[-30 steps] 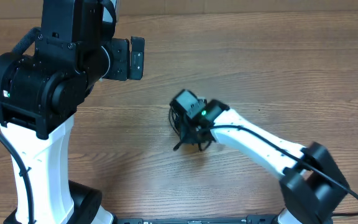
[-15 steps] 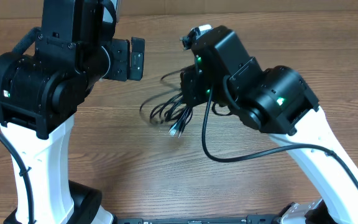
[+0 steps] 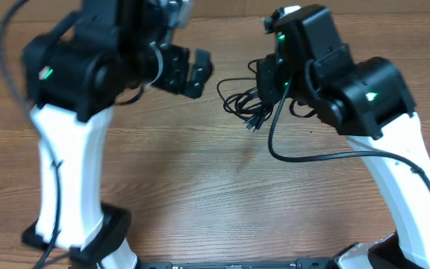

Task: Untangle cables

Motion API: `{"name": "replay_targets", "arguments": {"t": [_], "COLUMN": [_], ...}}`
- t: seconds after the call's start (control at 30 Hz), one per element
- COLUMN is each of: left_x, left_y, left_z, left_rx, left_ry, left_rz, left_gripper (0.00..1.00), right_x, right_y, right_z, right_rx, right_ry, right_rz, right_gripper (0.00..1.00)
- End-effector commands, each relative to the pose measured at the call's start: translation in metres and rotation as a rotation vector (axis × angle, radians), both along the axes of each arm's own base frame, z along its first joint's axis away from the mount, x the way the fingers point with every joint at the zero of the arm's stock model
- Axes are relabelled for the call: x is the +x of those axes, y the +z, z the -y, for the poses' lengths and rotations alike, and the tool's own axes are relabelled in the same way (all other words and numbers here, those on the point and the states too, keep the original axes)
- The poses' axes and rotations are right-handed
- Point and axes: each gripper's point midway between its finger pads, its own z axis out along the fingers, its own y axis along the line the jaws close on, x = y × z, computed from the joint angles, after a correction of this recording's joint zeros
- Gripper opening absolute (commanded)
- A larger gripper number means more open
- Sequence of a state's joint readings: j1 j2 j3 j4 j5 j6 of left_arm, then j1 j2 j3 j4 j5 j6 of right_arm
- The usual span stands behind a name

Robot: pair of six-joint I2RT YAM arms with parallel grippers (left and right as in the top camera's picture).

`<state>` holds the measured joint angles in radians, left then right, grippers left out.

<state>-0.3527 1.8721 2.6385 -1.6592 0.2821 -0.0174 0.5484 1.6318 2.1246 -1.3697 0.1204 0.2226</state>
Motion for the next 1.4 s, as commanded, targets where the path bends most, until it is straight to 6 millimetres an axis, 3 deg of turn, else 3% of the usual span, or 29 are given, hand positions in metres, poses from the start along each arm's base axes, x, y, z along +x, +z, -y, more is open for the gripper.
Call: {"name": "replay_targets", "arguments": {"t": [0.0,0.1,0.3,0.33,0.37,0.47,0.57,0.67,0.7,0.73,0.9,0.97,1.0,1.07,1.13,1.3,1.37], "left_x": [0.008,0.011,0.003,0.002,0.002,0.004,0.017,0.041,0.053,0.057,0.064,0.062,0.057,0.049,0.041,0.03,0.025], "left_y": [-0.03,-0.05,-0.062,-0.064,-0.068,-0.081,-0.1,-0.117,-0.118,-0.114,-0.068,-0.049,-0.034,-0.02,-0.009,0.003,0.004], "left_z": [0.042,0.07,0.106,0.111,0.116,0.122,0.109,0.071,0.036,0.021,-0.067,-0.107,-0.14,-0.17,-0.188,-0.204,-0.228], "left_rx": [-0.042,-0.106,-0.283,-0.3,-0.303,-0.278,-0.161,0.014,0.114,0.139,0.124,0.098,0.072,0.044,0.023,0.064,0.128], "left_ry": [-0.324,-0.564,-0.82,-0.845,-0.856,-0.846,-0.718,-0.475,-0.316,-0.249,0.066,0.192,0.302,0.412,0.477,0.534,0.657], "left_rz": [-0.029,-0.015,0.01,0.01,0.005,-0.031,-0.105,-0.168,-0.184,-0.182,-0.122,-0.094,-0.072,-0.051,-0.03,0.011,0.015], "left_gripper": [1.0,1.0,0.98,0.64,0.05,0.04,0.04,0.04,0.04,0.04,0.04,0.04,0.04,0.04,0.04,0.04,0.04], "right_x": [-0.007,-0.011,-0.014,-0.014,-0.014,-0.015,-0.015,-0.01,-0.005,-0.003,0.012,0.016,0.018,0.018,0.018,0.018,0.02], "right_y": [0.036,0.044,0.043,0.042,0.042,0.039,0.036,0.035,0.036,0.036,0.036,0.035,0.035,0.034,0.033,0.033,0.033], "right_z": [0.009,0.011,0.013,0.014,0.015,0.018,0.028,0.041,0.052,0.059,0.106,0.127,0.145,0.162,0.171,0.171,0.182], "right_rx": [0.015,0.02,0.009,0.004,-0.002,-0.022,-0.033,-0.014,0.01,0.019,0.02,0.019,0.016,0.014,0.016,0.029,0.019], "right_ry": [0.019,0.02,0.021,0.02,0.017,0.019,-0.004,-0.045,-0.074,-0.09,-0.222,-0.28,-0.33,-0.377,-0.405,-0.4,-0.435], "right_rz": [0.093,0.104,0.093,0.092,0.092,0.084,0.066,0.052,0.045,0.041,0.041,0.04,0.037,0.03,0.025,0.024,0.029], "right_gripper": [0.04,0.04,0.04,0.04,0.04,0.04,0.04,0.04,0.04,0.04,0.04,0.04,0.04,0.04,0.04,0.04,0.04]}}
